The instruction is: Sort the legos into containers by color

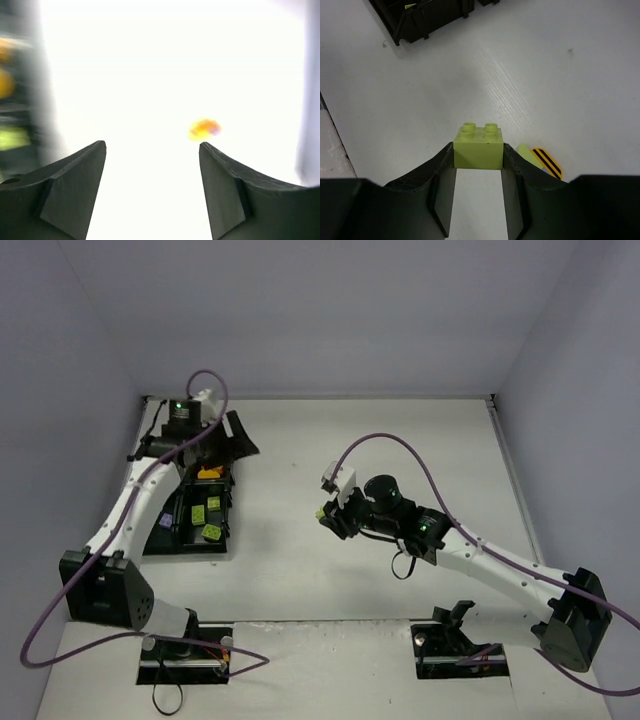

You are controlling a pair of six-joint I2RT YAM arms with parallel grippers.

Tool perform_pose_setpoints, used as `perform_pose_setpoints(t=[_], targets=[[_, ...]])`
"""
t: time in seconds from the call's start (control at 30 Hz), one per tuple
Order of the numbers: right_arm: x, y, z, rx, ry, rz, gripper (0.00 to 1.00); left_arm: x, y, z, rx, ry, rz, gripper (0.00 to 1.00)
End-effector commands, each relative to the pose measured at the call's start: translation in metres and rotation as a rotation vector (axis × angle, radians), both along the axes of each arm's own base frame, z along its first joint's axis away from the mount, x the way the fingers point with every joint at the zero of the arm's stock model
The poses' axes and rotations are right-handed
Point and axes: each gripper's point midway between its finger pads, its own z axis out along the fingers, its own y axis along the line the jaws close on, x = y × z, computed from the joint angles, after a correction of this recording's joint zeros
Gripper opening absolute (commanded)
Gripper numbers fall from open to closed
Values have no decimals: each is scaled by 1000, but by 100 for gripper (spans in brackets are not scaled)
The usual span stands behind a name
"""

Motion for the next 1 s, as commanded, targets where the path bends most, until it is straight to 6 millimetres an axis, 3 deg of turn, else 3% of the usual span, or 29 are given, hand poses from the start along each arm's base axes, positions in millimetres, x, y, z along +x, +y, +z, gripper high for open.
perform_pose_setpoints(t=[0.0,0.1,0.23,0.4,0.67,0.97], targets=[[8,9,60,128,-141,32,0,-51,-76,30,-241,-12,-237,69],[6,10,69,146,-151,47,0,-92,-110,51,-308,-25,-357,69],[4,13,77,162,-157,65,1,-129,-137,68,-380,-31,-483,69],[0,18,86,181,-158,97,3,-150,-155,70,-389,-23,-544,69],[-5,21,91,200,-147,122,3,-159,-170,54,-366,33,-565,68],[-7,23,87,202,-127,129,4,-145,-177,44,-354,35,-538,64]])
